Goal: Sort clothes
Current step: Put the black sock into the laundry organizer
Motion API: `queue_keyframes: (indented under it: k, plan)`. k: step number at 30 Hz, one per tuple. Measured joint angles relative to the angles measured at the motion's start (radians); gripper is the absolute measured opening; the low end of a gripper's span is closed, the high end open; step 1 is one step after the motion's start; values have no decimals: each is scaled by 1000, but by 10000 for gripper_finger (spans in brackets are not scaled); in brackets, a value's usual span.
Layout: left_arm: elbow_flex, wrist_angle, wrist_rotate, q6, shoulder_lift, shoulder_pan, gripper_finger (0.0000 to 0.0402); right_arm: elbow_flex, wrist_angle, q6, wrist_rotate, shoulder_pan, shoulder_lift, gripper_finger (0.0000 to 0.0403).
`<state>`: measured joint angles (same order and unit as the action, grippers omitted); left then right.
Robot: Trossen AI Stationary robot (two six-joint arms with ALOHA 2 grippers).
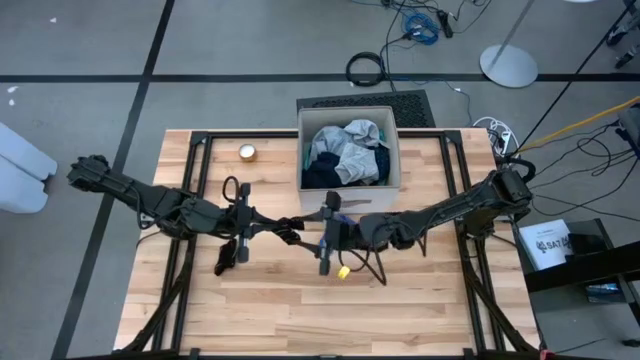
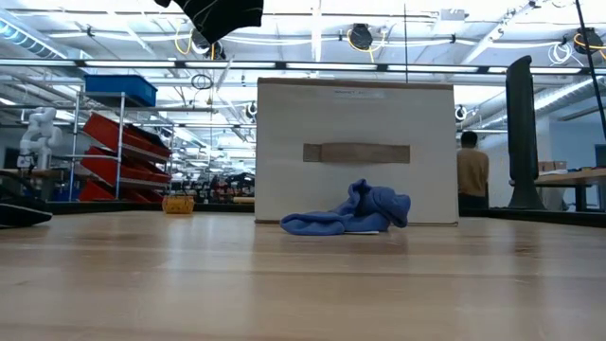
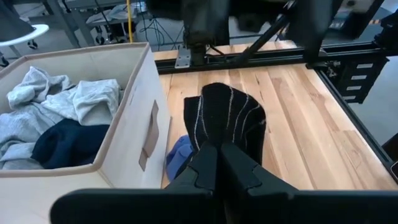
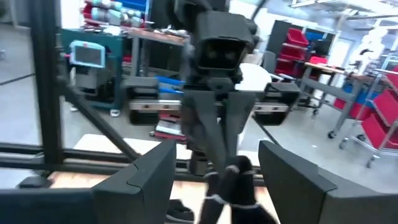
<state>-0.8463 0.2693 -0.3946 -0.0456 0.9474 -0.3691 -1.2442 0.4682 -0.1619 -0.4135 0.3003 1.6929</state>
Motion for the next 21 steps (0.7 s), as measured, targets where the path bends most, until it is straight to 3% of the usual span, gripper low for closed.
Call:
queue_keyframes:
  k: [5,12,21]
  plan:
    - [0,0,0,0,0,0,10,0,84,3,48,-33,42,215]
    - [0,2,0,0,0,0,10,-46,69,19,54,-63,89,215]
    - [0,3,0,0,0,0,11,-56,-96,122,91,-84,90,215]
